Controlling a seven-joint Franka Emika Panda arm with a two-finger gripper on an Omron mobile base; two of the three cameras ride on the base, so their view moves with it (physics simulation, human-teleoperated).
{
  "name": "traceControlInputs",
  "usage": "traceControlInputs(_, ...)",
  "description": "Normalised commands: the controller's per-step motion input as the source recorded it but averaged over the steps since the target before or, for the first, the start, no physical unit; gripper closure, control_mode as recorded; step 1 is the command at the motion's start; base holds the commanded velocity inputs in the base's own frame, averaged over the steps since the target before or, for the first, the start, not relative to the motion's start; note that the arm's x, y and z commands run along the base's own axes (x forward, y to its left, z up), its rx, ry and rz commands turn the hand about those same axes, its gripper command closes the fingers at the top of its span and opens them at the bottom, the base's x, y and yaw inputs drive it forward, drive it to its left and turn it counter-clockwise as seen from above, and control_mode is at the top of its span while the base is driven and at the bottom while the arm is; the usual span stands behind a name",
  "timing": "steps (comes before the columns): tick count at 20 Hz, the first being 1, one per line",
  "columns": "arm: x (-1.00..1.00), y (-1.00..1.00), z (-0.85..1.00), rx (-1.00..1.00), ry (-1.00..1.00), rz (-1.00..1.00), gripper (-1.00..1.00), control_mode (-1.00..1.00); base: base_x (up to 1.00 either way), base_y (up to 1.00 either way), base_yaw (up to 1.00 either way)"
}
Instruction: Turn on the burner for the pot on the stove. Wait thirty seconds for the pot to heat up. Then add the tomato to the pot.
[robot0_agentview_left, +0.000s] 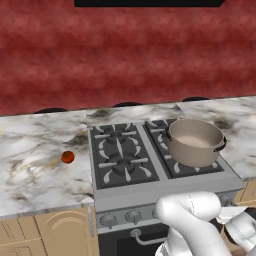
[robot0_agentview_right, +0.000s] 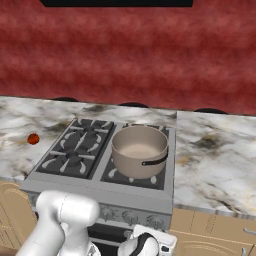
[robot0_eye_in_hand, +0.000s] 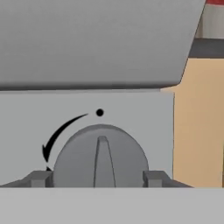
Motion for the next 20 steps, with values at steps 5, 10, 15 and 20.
traceControlInputs(5,0.0,-0.02,0.0,-0.22,-0.15,0.33,1.0,-1.0,0.0,0.0,0.0)
traceControlInputs(10,0.01,-0.09,0.0,-0.18,-0.14,0.46,1.0,-1.0,0.0,0.0,0.0)
traceControlInputs(15,0.0,-0.27,0.0,-0.13,-0.18,0.53,1.0,-1.0,0.0,0.0,0.0)
traceControlInputs(20,0.0,-0.39,-0.05,-0.08,-0.19,0.57,1.0,-1.0,0.0,0.0,0.0)
